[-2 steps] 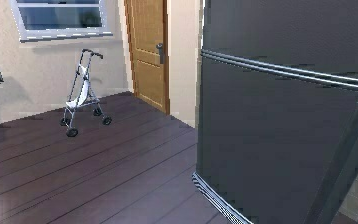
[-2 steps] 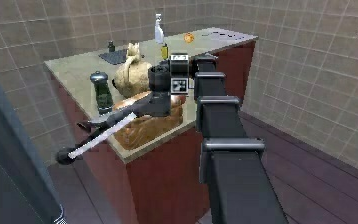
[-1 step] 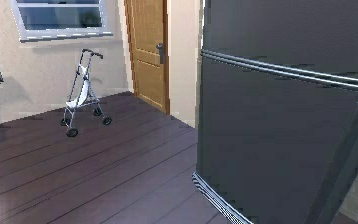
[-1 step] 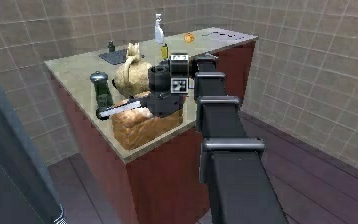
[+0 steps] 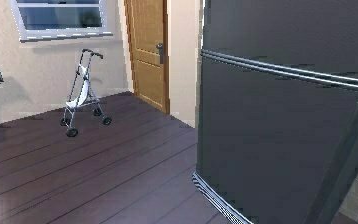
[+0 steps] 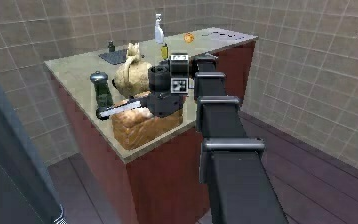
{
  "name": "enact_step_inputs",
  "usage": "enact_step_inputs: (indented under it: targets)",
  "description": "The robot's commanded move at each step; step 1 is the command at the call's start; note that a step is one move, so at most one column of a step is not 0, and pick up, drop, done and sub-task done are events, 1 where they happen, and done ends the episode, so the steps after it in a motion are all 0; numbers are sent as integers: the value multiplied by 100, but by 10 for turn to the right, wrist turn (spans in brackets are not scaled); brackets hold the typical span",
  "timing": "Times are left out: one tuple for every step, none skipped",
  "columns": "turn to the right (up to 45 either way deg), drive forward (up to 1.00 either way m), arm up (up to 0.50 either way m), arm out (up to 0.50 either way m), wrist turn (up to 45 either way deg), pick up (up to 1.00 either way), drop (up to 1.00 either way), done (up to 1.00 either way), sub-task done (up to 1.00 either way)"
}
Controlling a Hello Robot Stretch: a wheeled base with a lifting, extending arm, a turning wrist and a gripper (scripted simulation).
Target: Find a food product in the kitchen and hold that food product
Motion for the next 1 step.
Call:
enact_step_inputs:
  targets:
    - [0, 0, 0, 0, 0, 0, 0, 100, 0]
